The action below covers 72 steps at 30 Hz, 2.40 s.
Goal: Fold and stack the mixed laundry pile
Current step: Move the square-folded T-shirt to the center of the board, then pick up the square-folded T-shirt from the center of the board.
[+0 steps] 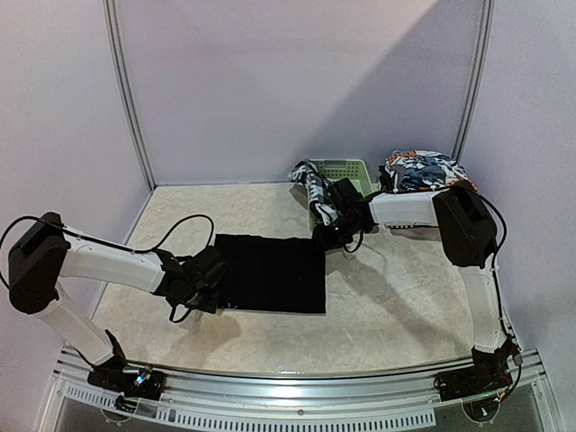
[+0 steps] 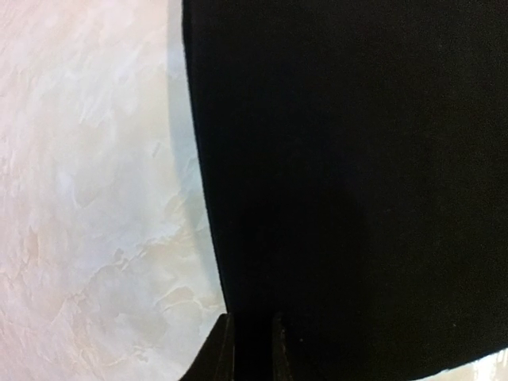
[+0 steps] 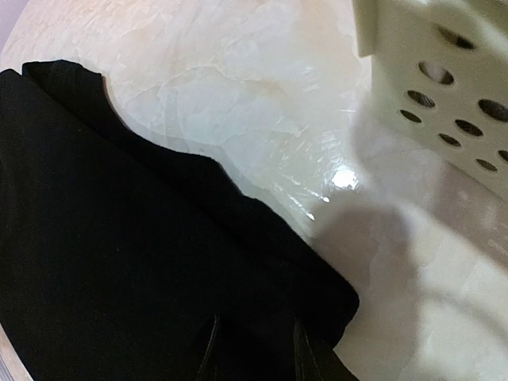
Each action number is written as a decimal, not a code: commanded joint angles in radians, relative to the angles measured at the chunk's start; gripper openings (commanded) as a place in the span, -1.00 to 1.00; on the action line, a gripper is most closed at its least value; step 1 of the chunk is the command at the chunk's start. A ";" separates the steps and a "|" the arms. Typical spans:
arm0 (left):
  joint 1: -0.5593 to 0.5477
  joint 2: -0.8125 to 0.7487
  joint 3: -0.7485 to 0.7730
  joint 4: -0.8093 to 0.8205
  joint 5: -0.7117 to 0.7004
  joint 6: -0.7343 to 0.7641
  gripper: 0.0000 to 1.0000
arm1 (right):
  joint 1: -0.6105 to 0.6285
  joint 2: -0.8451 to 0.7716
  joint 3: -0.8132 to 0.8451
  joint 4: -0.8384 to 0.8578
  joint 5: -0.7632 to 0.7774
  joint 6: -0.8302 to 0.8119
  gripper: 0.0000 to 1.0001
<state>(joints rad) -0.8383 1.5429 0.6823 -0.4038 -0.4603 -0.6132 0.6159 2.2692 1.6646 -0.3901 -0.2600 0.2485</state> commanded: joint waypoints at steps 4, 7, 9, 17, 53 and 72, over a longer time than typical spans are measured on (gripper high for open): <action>-0.032 -0.074 0.071 -0.085 -0.029 0.074 -0.30 | 0.015 -0.062 0.004 -0.050 0.014 -0.017 -0.27; -0.044 -0.128 0.117 -0.093 -0.066 0.124 0.19 | 0.027 -0.133 -0.015 -0.046 0.033 -0.007 -0.21; -0.052 -0.161 0.140 -0.068 -0.083 0.163 0.44 | 0.037 -0.192 -0.047 -0.033 0.053 0.003 -0.18; -0.251 -0.130 0.272 0.060 -0.251 0.495 0.67 | 0.041 -0.447 -0.313 0.071 0.165 0.081 0.23; -0.400 0.548 0.705 0.079 0.101 1.050 0.54 | -0.042 -1.002 -0.993 0.178 0.338 0.319 0.98; -0.374 0.589 0.659 0.203 0.040 1.072 -1.00 | -0.041 -0.962 -0.997 0.229 0.292 0.363 0.98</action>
<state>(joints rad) -1.2190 2.1384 1.3731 -0.2459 -0.4385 0.4717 0.5812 1.2858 0.6746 -0.1963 0.0647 0.5774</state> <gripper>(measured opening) 0.074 0.989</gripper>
